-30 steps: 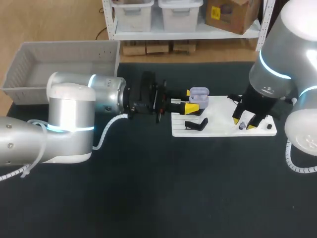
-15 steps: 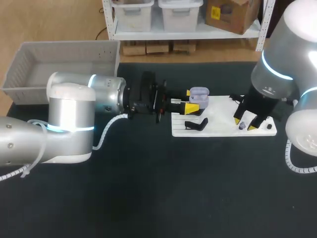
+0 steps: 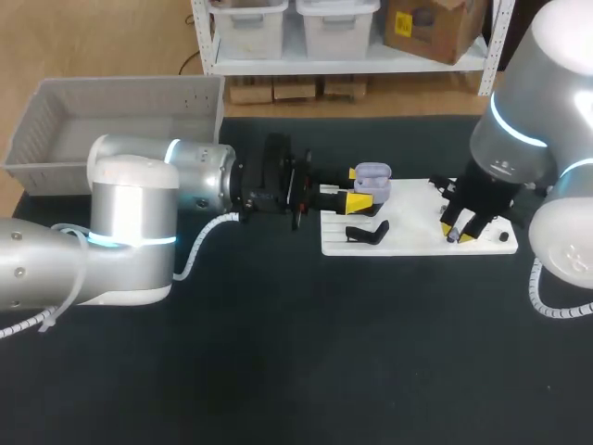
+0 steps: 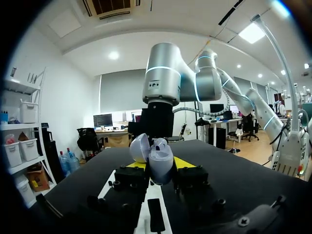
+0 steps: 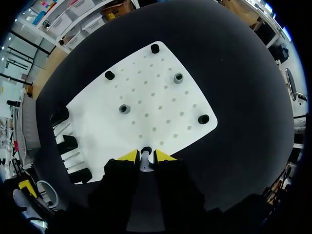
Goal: Pick up each earbud case from the left stands, insert the matching earbuds, close the lid, and place the case in the box.
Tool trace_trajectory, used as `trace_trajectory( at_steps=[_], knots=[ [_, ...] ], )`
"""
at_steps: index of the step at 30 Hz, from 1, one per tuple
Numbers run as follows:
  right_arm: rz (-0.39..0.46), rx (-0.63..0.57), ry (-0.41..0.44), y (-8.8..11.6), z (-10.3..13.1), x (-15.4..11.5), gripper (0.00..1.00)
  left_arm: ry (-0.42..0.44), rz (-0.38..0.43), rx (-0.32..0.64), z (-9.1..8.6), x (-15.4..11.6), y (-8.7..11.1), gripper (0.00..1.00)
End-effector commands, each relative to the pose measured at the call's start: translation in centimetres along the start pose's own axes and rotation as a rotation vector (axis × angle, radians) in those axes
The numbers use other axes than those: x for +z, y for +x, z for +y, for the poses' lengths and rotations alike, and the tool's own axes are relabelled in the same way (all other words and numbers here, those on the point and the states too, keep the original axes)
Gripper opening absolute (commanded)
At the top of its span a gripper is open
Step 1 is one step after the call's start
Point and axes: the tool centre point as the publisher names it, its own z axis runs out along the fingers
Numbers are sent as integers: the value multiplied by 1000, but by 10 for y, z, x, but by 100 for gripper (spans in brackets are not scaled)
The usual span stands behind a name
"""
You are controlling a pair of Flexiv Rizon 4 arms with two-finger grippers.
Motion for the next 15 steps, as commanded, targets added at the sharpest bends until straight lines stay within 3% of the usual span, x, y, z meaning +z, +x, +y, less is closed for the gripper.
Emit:
trace_trajectory(
  at_steps=[1,7,15],
  knots=[
    [3,2,-1,-1,-1,0,0,-4,1,1,-1,0,0,0],
    [11,10,-6,-1,-6,-6,0,-4,1,1,-1,0,0,0],
    [16,5,-39,4,-8,-38,0,-4,1,1,-1,0,0,0]
  ],
)
